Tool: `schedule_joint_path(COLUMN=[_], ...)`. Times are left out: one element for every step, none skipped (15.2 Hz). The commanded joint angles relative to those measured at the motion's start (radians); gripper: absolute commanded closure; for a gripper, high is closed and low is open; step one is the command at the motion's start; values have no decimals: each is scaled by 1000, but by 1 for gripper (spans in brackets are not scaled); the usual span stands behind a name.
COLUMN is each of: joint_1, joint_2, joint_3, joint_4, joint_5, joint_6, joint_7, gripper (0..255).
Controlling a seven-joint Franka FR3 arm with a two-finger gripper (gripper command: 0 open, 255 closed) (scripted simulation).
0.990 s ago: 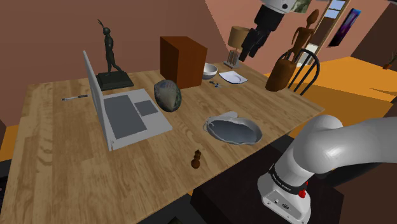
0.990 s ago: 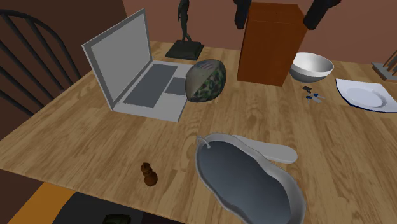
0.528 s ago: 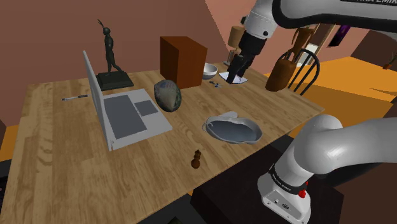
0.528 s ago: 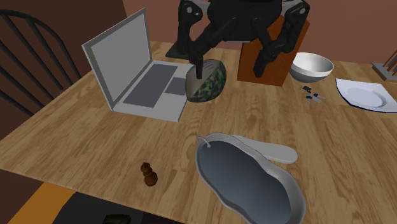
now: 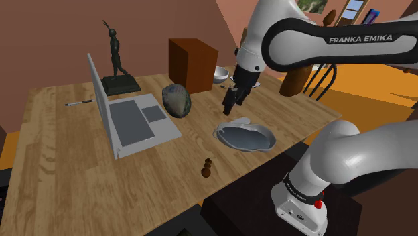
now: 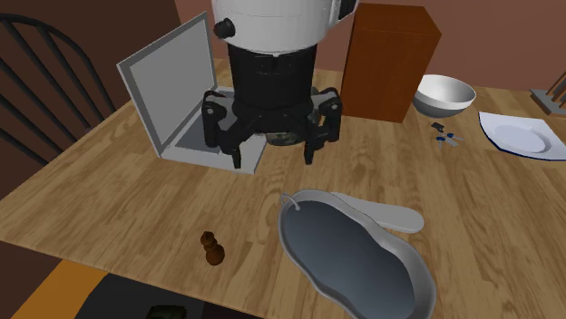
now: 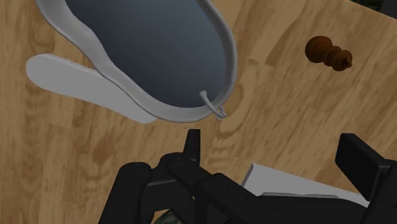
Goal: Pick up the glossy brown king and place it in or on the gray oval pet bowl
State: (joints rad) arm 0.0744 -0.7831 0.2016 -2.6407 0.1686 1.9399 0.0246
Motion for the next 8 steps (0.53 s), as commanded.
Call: schedule_joint_path(joint_1=[38, 43, 47, 56, 65, 75, 84, 92], joint_2=[-4, 9, 23, 40, 58, 79, 101, 126], joint_3=[44, 68, 91, 111, 132, 152, 172, 193], joint_4=[-38, -53, -67, -79, -91, -101, -110, -118], joint_5=[27, 42, 58, 70, 81, 93, 103, 114], joint_6=[49, 72, 96, 121, 146, 172, 199, 227], joint_7=[18, 29, 39, 52, 66, 80, 94, 108], gripper=[0, 0, 0, 0, 0, 0, 0, 0])
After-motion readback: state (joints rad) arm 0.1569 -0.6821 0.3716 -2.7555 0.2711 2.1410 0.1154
